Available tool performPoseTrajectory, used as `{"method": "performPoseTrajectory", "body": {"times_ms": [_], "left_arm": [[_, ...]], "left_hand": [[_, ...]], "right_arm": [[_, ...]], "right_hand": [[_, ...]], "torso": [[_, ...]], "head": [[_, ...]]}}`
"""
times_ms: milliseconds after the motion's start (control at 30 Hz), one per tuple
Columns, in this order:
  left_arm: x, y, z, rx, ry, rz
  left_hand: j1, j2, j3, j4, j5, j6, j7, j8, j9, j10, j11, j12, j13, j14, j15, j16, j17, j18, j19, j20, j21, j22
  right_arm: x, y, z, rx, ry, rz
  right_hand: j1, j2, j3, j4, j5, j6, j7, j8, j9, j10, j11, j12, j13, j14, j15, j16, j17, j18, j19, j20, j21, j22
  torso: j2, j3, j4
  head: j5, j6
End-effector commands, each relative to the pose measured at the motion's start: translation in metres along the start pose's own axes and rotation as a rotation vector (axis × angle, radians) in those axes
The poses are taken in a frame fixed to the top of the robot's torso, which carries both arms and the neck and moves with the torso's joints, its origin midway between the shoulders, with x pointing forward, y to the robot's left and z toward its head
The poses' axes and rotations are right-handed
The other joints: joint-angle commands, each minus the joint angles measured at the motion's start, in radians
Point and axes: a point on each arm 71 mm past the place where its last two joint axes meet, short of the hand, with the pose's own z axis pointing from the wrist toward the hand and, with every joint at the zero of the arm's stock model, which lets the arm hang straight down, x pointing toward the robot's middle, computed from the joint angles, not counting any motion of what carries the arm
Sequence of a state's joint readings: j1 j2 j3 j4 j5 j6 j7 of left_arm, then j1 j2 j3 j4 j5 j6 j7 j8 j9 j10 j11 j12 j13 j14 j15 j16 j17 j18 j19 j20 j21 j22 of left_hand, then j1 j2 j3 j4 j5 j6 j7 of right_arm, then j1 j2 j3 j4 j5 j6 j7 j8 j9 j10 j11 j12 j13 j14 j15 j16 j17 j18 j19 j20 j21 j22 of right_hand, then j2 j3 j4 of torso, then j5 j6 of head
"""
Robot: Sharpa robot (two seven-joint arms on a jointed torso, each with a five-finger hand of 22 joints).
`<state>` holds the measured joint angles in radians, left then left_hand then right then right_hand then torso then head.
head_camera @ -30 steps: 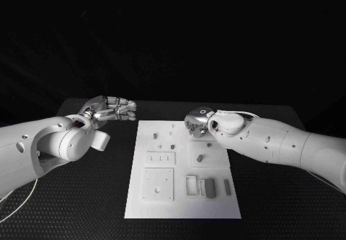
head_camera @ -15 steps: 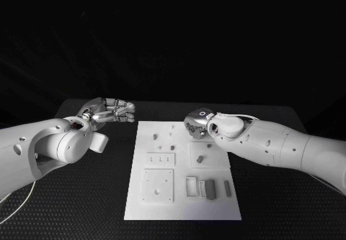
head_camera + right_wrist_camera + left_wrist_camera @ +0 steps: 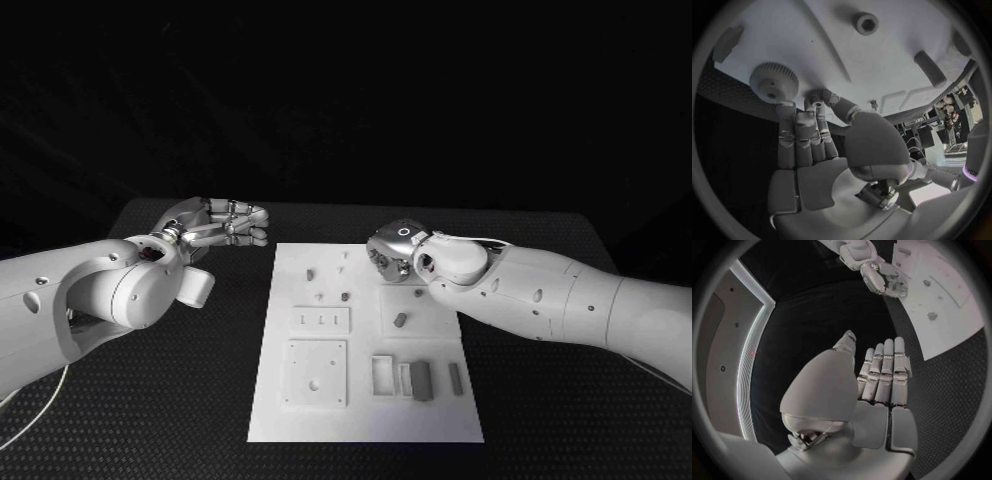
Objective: Assemble the parts on the task board
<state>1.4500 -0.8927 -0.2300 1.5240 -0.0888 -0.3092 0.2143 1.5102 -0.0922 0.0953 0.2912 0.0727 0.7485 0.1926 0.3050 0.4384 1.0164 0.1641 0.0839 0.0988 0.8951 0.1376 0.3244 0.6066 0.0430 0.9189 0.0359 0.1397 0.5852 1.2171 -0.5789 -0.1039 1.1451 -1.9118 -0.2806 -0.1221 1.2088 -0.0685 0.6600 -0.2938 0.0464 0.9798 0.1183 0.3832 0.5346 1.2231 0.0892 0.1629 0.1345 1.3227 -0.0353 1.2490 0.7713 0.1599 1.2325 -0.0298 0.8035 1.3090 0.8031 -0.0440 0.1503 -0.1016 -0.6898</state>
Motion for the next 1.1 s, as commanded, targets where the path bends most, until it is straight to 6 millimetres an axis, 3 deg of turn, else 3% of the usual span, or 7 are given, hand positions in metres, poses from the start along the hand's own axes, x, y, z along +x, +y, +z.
{"method": "performPoseTrajectory", "body": {"times_ms": [33, 700, 1100], "left_arm": [[0.002, -0.002, 0.0, 0.01, 0.013, 0.0], [0.001, -0.002, 0.001, 0.012, 0.011, 0.001], [0.004, -0.004, 0.002, 0.016, 0.015, 0.001]], "left_hand": [[-0.01, 0.003, -0.006, 0.0, -0.004, -0.001, 0.006, -0.007, -0.002, 0.003, 0.005, -0.006, -0.001, 0.002, 0.003, -0.005, 0.001, 0.013, 0.006, 0.004, -0.006, -0.001], [-0.01, 0.002, -0.006, 0.0, -0.005, -0.002, 0.006, -0.008, -0.003, 0.001, 0.005, -0.009, -0.002, 0.002, 0.003, -0.006, 0.002, 0.013, 0.007, 0.004, -0.007, -0.001], [-0.011, 0.001, -0.006, 0.0, -0.005, -0.003, 0.007, -0.009, -0.004, 0.001, 0.006, -0.011, -0.003, 0.003, 0.003, -0.007, 0.003, 0.013, 0.007, 0.004, -0.008, -0.002]], "right_arm": [[0.0, 0.006, -0.001, -0.004, -0.013, -0.017], [-0.032, 0.032, 0.01, -0.017, -0.157, -0.004], [-0.037, 0.04, 0.025, -0.018, -0.172, -0.002]], "right_hand": [[0.004, -0.004, 0.005, 0.0, 0.001, 0.007, -0.001, 0.007, 0.002, 0.066, -0.034, 0.003, 0.018, -0.017, -0.022, 0.004, -0.001, 0.102, 0.006, 0.0, 0.005, 0.021], [0.003, -0.013, 0.01, 0.0, 0.001, 0.016, -0.005, 0.007, 0.005, 0.073, -0.038, 0.004, 0.028, -0.014, -0.026, 0.015, -0.002, 0.102, 0.011, -0.001, 0.016, 0.021], [0.002, -0.014, 0.012, 0.001, 0.001, 0.017, -0.005, 0.006, 0.005, 0.073, -0.038, 0.004, 0.03, -0.014, -0.026, 0.017, -0.002, 0.102, 0.011, 0.0, 0.017, 0.021]], "torso": [[0.001, -0.0001, 0.0007], [0.003, -0.0012, 0.0027], [0.005, -0.0008, 0.0014]], "head": [[0.001, 0.002], [0.015, 0.012], [0.018, 0.019]]}}
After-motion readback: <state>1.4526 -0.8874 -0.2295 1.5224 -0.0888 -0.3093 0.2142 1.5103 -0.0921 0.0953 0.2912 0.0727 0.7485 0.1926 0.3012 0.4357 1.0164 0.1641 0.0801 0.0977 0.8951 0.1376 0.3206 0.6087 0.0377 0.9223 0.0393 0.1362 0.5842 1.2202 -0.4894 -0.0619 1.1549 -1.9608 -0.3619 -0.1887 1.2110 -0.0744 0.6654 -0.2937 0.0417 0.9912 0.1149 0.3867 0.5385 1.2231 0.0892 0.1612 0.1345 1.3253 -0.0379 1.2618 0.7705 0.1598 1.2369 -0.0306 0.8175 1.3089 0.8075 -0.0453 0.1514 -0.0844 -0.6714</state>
